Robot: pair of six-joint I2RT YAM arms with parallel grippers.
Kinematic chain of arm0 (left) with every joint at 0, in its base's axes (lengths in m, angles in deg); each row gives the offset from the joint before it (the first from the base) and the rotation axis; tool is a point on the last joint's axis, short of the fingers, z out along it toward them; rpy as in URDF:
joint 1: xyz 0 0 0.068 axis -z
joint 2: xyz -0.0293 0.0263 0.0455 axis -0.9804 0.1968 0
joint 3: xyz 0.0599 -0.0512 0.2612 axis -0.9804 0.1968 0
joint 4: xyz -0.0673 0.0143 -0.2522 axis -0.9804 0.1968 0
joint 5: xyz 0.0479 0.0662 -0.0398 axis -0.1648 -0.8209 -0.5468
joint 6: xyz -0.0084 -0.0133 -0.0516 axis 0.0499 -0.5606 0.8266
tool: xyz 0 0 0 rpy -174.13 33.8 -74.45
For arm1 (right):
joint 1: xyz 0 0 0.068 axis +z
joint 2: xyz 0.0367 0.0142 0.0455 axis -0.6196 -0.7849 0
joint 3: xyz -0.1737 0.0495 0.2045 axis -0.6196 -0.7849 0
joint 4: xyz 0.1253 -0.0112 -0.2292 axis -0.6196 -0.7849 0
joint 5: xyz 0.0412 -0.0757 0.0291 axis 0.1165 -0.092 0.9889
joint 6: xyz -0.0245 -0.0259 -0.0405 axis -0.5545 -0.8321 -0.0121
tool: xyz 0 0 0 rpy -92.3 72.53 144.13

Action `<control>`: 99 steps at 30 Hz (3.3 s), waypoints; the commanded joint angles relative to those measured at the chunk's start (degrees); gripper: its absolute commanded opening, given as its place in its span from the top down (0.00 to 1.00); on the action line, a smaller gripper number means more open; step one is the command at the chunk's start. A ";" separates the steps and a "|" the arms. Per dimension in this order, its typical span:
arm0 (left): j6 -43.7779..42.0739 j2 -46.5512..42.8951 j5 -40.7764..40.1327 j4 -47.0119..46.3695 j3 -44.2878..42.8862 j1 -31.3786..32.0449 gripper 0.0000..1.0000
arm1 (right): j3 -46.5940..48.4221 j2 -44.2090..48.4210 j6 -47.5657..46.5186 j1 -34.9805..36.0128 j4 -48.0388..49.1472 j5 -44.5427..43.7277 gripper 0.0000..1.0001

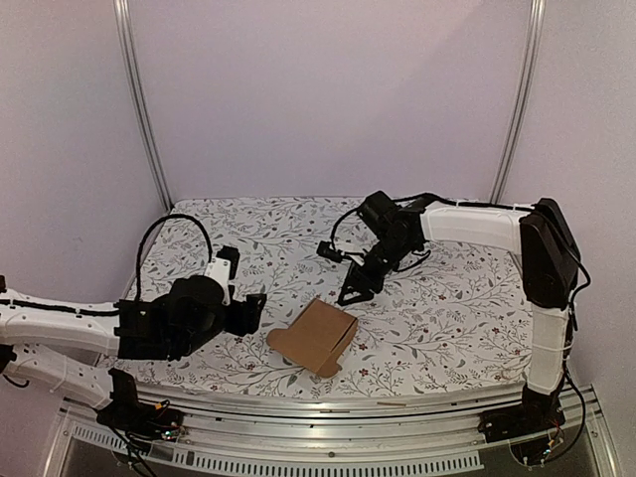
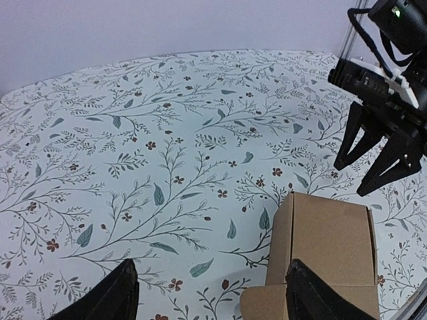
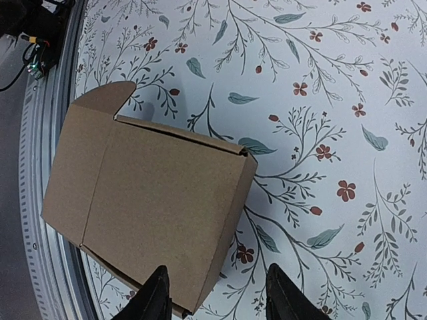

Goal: Fold the paper box

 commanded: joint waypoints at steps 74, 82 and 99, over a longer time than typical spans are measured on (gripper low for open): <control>23.14 -7.71 4.55 25.60 4.27 -2.59 0.35 | 5.18 -3.28 1.28 5.79 -4.72 -1.37 0.72; 23.24 -8.85 3.59 26.38 4.80 -2.58 0.38 | 4.81 -0.64 -6.65 13.02 -5.24 -5.97 0.66; 24.32 -18.16 1.88 29.17 7.25 -2.59 0.39 | 13.41 -6.27 -14.53 17.94 -8.94 -9.23 0.53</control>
